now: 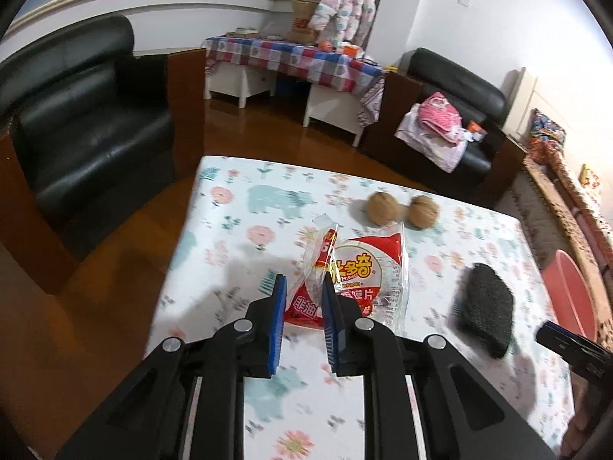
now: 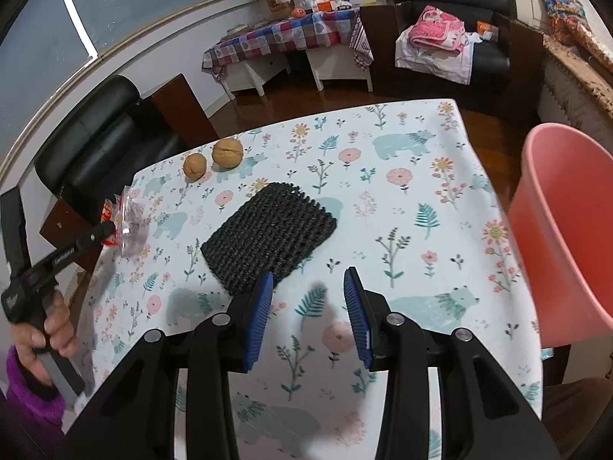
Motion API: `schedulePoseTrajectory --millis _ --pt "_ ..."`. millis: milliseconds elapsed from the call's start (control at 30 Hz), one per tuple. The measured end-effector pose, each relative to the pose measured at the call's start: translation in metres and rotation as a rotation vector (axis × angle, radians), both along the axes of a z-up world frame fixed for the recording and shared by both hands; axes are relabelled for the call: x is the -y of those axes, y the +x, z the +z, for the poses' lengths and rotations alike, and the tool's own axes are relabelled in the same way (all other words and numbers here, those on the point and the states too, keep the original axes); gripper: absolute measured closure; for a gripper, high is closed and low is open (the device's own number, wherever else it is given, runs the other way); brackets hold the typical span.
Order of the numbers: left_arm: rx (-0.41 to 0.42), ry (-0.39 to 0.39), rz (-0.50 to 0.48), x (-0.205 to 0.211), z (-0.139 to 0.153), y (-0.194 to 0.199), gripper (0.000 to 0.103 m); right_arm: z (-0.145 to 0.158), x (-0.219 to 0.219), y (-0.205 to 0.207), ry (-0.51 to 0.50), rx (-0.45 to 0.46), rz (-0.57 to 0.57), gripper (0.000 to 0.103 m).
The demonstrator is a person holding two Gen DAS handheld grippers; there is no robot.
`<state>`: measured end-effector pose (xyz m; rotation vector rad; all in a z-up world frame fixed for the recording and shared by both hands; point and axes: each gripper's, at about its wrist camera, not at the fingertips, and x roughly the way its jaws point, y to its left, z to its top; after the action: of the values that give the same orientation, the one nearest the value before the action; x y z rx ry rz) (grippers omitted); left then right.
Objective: Collect trash
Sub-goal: 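Grasp the red-and-white snack bag with the left tool while the right tool grasps the black net, then carry the snack bag and black net over the pink bucket and open both tools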
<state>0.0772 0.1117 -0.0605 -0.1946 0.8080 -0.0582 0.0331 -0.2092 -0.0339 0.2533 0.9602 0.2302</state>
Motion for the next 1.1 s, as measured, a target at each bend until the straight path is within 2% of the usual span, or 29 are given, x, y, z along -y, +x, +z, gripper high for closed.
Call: schedulePoseTrajectory --millis 67,200,267,433,733,967,1100 --pt "-0.003 -0.026 -0.011 0.005 0.001 -0.006 0.086 -0.001 -0.003 0.006 -0.002 0.003 -0.001 0.064" --pt "-0.009 -0.051 -0.019 0.010 0.002 -0.012 0.086 -0.004 -0.007 0.018 0.054 -0.035 -0.010 0.063" --pt "-0.013 -0.070 -0.014 0.010 0.002 -0.014 0.086 -0.009 -0.010 0.024 0.065 -0.054 -0.018 0.057" --pt "-0.022 -0.091 -0.008 0.011 0.000 -0.018 0.086 -0.025 -0.021 0.036 0.052 -0.119 -0.033 0.054" --pt "0.001 -0.084 -0.026 0.016 0.004 -0.025 0.086 -0.025 -0.052 0.038 -0.072 -0.037 0.004 0.053" --pt "0.021 -0.071 -0.040 0.023 0.010 -0.031 0.086 -0.018 -0.060 0.030 -0.129 0.037 0.071 0.089" --pt "0.023 -0.071 -0.046 0.028 0.012 -0.034 0.086 -0.015 -0.053 0.024 -0.103 0.044 0.070 0.091"
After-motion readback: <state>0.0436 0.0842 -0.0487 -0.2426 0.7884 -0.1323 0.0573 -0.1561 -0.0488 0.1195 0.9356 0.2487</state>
